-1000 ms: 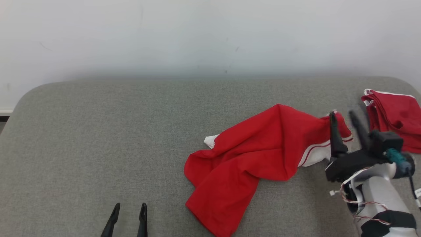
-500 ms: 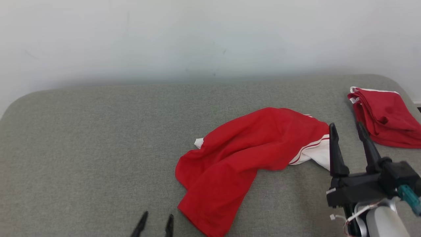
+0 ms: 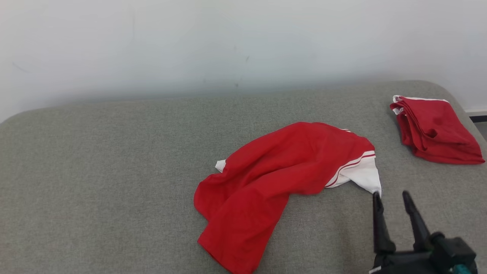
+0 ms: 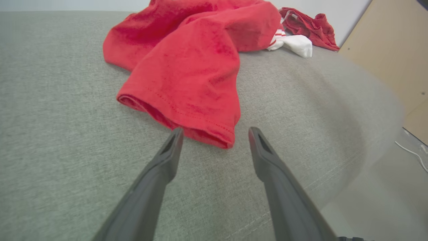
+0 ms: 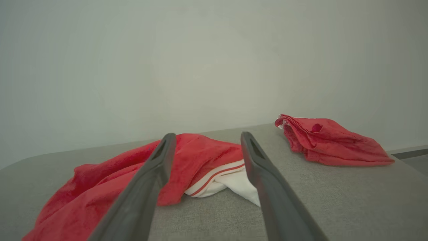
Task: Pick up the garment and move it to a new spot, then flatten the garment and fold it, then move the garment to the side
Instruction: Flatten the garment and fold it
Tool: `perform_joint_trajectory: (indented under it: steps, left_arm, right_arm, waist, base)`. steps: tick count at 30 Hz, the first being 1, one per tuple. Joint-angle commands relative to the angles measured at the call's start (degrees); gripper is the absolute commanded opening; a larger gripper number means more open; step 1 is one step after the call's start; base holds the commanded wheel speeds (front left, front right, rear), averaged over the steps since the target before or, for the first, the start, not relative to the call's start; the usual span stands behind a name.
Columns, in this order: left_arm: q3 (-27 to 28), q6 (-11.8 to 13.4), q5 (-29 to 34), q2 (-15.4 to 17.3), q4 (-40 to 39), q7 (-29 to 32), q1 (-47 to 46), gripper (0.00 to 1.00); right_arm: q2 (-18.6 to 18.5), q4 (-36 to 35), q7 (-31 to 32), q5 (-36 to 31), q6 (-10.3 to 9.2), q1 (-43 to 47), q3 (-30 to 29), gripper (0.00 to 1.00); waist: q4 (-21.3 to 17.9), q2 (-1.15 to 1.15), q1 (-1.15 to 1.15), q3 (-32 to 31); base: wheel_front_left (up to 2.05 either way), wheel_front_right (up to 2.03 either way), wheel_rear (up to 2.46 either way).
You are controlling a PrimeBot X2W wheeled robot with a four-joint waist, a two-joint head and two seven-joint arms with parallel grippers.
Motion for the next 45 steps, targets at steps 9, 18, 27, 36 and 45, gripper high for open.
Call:
perform_joint_trajectory:
  steps: [9,18,27,36,45]
  left_arm:
    - [-4.9,0.0,-2.7,-1.0,5.7,-0.2,-4.2,1.00]
    - [-6.6,0.0,-4.5,-0.7,10.2,-0.2,-8.0,1.00]
    - [-5.1,0.0,-7.6,-0.8,13.0,-0.2,-11.1,0.00]
    - [0.5,0.0,-7.1,-0.7,9.4,-0.2,-9.9,0.00]
    - [5.6,0.0,-4.7,2.7,-3.9,-0.2,-5.8,0.00]
  right_arm:
    - [1.4,4.3,0.0,-0.5,-0.13,3.8,3.7,1.00]
    - [1.7,7.2,0.0,-0.2,-0.13,2.7,5.6,1.00]
    - [1.8,7.4,0.0,0.0,-0.13,2.4,6.8,1.00]
    - [1.8,7.2,0.0,0.5,-0.13,3.3,6.3,1.00]
    - [1.8,7.6,0.0,1.0,-0.13,4.4,5.9,1.00]
  waist:
    - [-1.2,0.00,0.00,1.2]
    - [-2.5,0.00,0.00,1.8]
    - [-3.3,0.00,0.00,1.3]
    - [-1.7,0.00,0.00,0.5]
    - [1.3,0.00,0.00,-0.1]
  base:
    - [0.00,0.00,0.00]
    - [0.00,0.00,0.00]
    - [0.00,0.00,0.00]
    - [0.00,0.00,0.00]
    - [0.00,0.00,0.00]
